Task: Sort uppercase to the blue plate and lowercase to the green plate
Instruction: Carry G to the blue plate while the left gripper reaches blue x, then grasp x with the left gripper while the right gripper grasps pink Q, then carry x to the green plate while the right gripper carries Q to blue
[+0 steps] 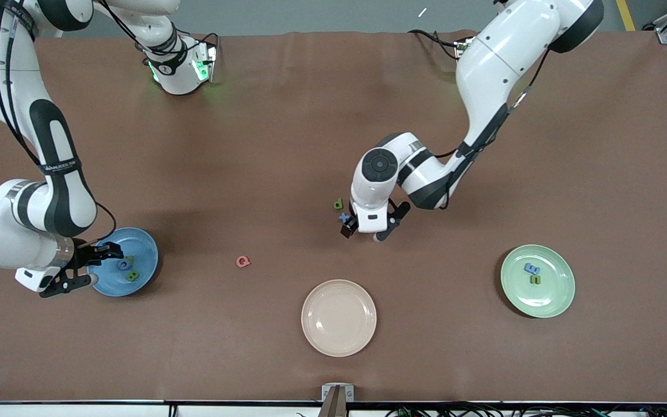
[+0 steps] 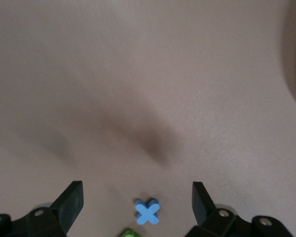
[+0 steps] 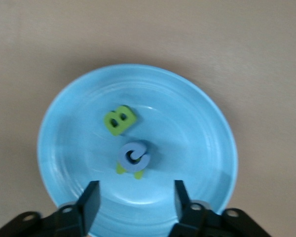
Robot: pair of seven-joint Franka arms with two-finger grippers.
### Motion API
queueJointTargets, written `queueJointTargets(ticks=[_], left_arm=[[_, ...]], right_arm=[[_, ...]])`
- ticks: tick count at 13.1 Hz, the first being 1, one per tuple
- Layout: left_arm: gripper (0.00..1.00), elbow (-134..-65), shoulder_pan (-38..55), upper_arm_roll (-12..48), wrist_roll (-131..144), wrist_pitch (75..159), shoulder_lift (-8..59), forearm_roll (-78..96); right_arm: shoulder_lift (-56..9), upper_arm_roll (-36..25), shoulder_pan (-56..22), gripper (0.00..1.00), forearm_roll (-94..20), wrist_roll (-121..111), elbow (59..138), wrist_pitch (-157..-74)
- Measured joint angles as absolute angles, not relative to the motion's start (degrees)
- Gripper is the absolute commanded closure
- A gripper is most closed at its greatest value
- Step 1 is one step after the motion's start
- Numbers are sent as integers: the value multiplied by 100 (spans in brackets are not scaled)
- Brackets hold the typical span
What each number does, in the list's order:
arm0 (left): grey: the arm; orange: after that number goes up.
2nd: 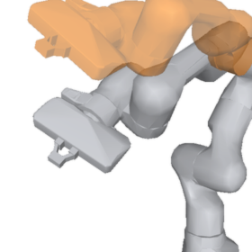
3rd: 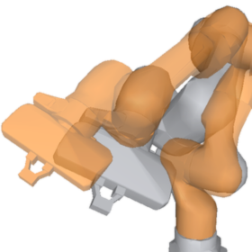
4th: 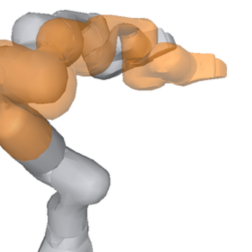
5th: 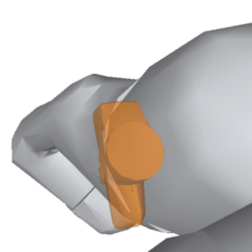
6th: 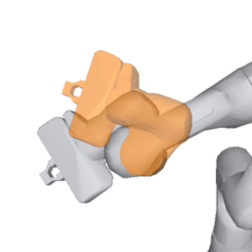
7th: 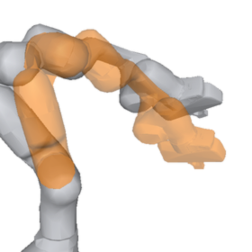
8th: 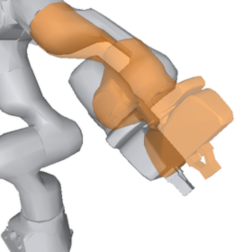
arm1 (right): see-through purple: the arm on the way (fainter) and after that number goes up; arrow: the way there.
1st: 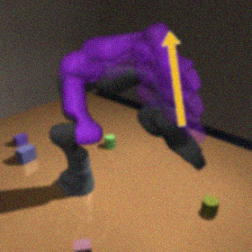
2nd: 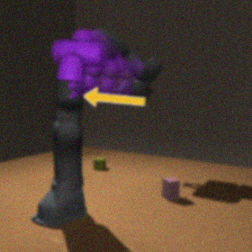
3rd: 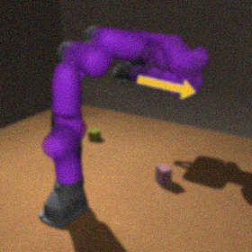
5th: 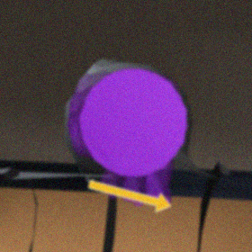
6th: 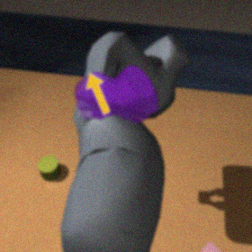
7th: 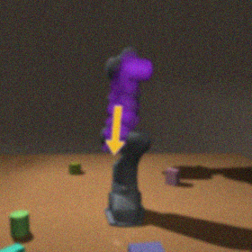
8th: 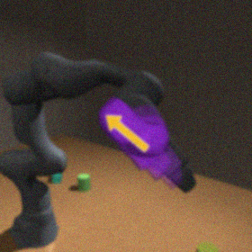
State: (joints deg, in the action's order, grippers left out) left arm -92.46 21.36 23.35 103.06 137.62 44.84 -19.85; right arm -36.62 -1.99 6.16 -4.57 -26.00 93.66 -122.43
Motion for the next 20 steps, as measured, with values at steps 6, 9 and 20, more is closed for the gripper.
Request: queueJointTargets(ticks=[6, 9, 20], left_arm=[[23, -9208, 2602, 2064, 10560, 14195, 4786, -1985], [37, -9167, 2650, 2054, 10559, 14194, 4787, -1985], [100, -9040, 2685, 2016, 10526, 13889, 4758, -2059]], right_arm=[[-3599, -65, -523, 0, -472, 313, 9317, -12096], [-3600, -36, -1244, 0, -540, 1753, 9319, -12302], [-4286, -49, -2243, 23, -570, 3987, 9669, -14431]])
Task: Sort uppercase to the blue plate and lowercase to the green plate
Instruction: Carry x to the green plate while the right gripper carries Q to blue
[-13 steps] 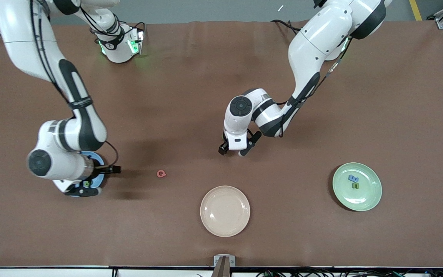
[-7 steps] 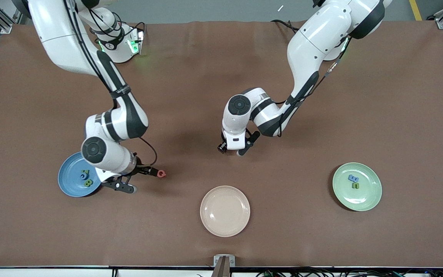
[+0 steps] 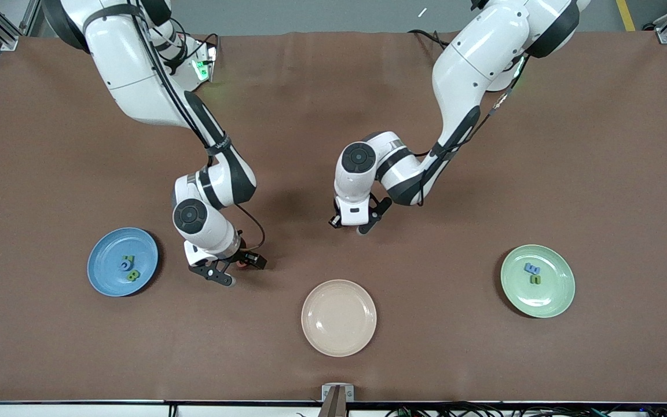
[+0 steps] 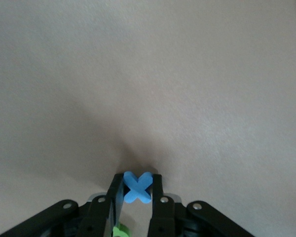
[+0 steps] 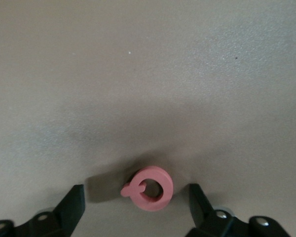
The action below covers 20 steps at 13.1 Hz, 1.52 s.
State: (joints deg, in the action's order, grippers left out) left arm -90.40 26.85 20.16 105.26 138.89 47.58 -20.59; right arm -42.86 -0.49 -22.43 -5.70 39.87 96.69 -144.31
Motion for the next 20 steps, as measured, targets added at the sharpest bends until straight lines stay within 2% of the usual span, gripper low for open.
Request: queueJointTargets(ticks=[6, 8, 10, 12, 14, 16, 18, 20], left_arm=[[100, -8805, 2342, 1980, 9983, 12883, 4227, -2428], [100, -8801, 2049, 1975, 9260, 12454, 3869, -2436], [100, -8830, 1660, 1973, 8479, 12162, 3602, -2436], [100, -8898, 1222, 1980, 7680, 11985, 3512, -2436], [100, -8989, 857, 1983, 7012, 11959, 3511, -2436], [100, -9054, 514, 1983, 6365, 11907, 3492, -2438], [100, -9104, 96, 1991, 5603, 11865, 3405, -2438], [100, -9235, -333, 1993, 4813, 11839, 3325, -2438]], right_arm=[[-4248, -100, -2237, 82, -570, 3958, 9652, -14386], [-4202, -101, -2237, 95, -570, 3934, 9644, -14348], [-4206, -126, -2203, 95, -570, 3835, 9633, -14291], [-4192, -184, -1924, 95, -571, 3249, 9423, -13704], [-4119, -202, -1300, 95, -576, 2110, 9052, -12910], [-4036, -213, -652, 94, -582, 835, 8845, -12583], [-4025, -215, -182, 90, -582, -204, 8739, -12456], [-4032, -214, 41, 80, -581, -718, 8748, -12397]])
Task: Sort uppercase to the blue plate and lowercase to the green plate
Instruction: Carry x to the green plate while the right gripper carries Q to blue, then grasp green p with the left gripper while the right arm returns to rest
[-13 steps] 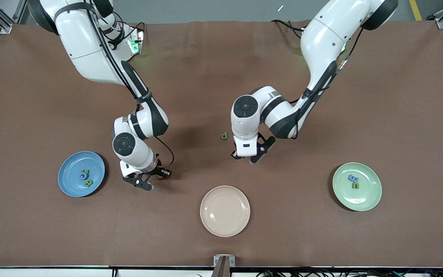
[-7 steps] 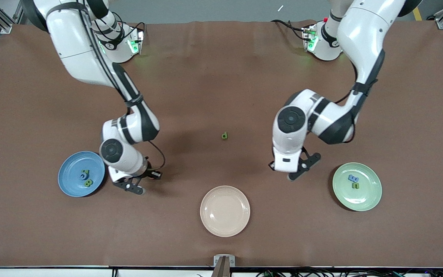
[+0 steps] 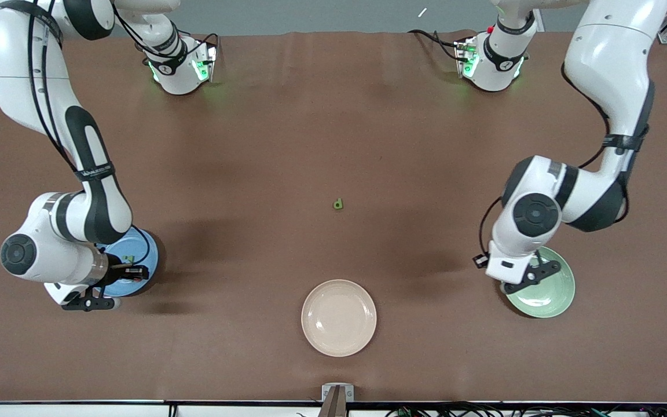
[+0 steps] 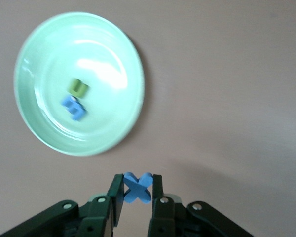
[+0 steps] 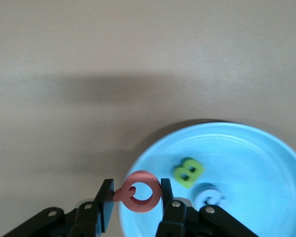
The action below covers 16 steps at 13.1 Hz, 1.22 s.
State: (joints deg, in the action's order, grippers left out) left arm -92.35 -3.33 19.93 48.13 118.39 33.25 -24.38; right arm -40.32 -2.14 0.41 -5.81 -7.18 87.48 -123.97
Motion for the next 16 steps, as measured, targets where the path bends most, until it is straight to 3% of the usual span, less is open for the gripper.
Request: queueJointTargets(ticks=[2, 4, 6, 9, 10, 11, 12, 13, 16], left_arm=[[100, -9327, -767, 1987, 3985, 11850, 3323, -2439], [100, -9401, -1231, 1986, 3205, 11986, 3362, -2439], [99, -9465, -1551, 1987, 2694, 12273, 3513, -2439], [96, -9498, -1811, 1985, 2103, 12714, 3840, -2439], [88, -9498, -1858, 1985, 2000, 12830, 3929, -2439], [63, -9499, -1872, 1986, 1966, 12916, 3993, -2439], [21, -9499, -1870, 1992, 1956, 12951, 4033, -2439], [0, -9498, -1863, 2005, 1955, 12964, 4049, -2439], [0, -9500, -1846, 2061, 1955, 12963, 4039, -2439]], right_arm=[[-4062, -213, 84, 66, -577, -992, 8774, -12381], [-4088, -220, 150, 21, -576, -1226, 8783, -12381], [-4092, -221, 289, 4, -576, -1392, 8799, -12379], [-4080, -196, 321, 0, -576, -1430, 8777, -12384], [-4036, -183, 320, 0, -576, -1458, 8735, -12385], [-3928, -176, 319, 0, -576, -1493, 8690, -12345], [-3760, -170, 317, 0, -576, -1501, 8644, -12204], [-3538, -167, 316, 0, -576, -1501, 8607, -12017], [-2767, -143, 283, 0, -568, -1387, 8571, -11361]])
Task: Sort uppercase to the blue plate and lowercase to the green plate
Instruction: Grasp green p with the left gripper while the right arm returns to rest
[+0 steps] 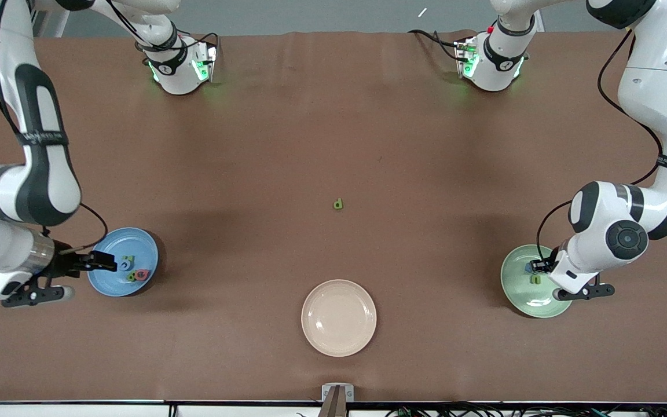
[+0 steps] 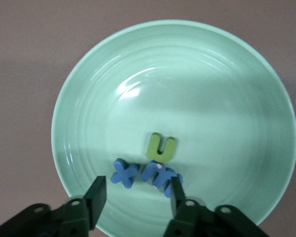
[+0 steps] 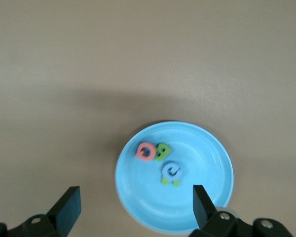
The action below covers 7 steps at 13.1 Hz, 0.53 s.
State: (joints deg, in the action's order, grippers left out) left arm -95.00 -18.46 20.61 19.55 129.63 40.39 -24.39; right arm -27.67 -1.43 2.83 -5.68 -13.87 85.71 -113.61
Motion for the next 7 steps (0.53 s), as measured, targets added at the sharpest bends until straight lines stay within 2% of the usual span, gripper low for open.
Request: queueJointTargets(ticks=[2, 5, 7], left_arm=[[0, -9510, -1841, 2310, 2115, 12811, 3961, -2439], [0, -9527, -1806, 3240, 3231, 12037, 3712, -2437], [2, -9581, -1461, 3773, 4471, 11914, 3604, -2440]], right_arm=[[-2242, -134, 176, 0, -542, -1134, 8561, -10824], [-1423, -167, 227, 0, -535, -928, 8544, -10168], [-711, -174, 248, 0, -535, -856, 8543, -9496]])
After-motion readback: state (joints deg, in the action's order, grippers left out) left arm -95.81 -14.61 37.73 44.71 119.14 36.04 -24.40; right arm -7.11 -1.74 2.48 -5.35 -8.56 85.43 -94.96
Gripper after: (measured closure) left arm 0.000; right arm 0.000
